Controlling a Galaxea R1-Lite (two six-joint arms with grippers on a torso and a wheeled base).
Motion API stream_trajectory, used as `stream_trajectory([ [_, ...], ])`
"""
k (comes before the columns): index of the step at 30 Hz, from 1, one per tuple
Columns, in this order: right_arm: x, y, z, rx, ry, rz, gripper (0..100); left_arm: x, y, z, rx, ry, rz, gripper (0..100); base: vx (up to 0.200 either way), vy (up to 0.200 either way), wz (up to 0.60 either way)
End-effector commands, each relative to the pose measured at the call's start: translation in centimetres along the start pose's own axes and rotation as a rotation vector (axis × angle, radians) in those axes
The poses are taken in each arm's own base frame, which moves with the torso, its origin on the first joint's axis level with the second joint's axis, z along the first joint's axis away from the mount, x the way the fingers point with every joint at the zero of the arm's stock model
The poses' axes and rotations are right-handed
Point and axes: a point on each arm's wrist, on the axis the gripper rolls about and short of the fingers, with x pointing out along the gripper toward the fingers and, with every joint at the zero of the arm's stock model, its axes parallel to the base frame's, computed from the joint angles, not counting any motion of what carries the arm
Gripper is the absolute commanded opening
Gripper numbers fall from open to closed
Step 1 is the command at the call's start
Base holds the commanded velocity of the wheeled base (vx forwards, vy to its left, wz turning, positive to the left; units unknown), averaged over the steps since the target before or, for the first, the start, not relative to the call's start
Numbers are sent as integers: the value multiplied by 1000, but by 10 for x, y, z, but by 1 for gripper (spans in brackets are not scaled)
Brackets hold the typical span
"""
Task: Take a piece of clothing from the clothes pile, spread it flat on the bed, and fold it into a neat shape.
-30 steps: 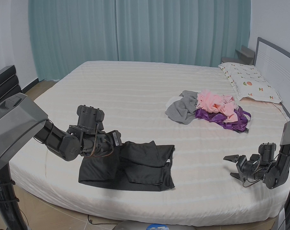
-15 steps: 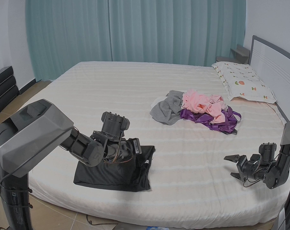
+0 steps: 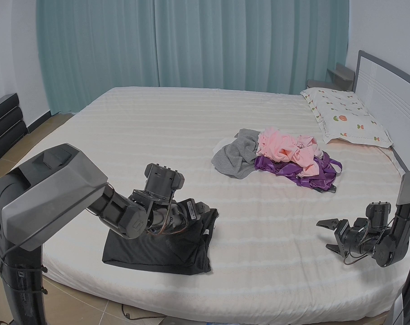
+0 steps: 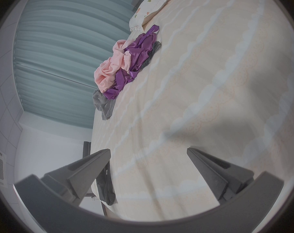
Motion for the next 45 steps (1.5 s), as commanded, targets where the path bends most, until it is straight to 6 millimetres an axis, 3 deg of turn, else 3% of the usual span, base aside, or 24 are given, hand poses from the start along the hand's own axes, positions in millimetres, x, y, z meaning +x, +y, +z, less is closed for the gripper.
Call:
stream_trajectory([
  [1,0,0,-1,0,2,-1,100,-43,-3,20,-73,-73,-57,100,0,0,0],
  [5,0,0,0,1,1,-1,100,-63,5,26,-143,-114,-75,100,0,0,0],
  [13,0,-1,-1,1,5,-2,100,-65,57,-4,-240,-40,18,100,0,0,0],
  [17,0,-1,-1,1,5,-2,100,-71,63,-15,-340,-45,6,100,0,0,0],
  [26,0,-1,-1,1,5,-2,100,-73,78,-31,-373,-4,34,100,0,0,0],
  [35,0,-1,-1,1,5,-2,100,-79,95,-18,-440,-24,14,100,0,178,0],
  [45,0,0,1,3,-3,2,100,-82,98,-16,-453,-6,-5,100,0,200,0],
])
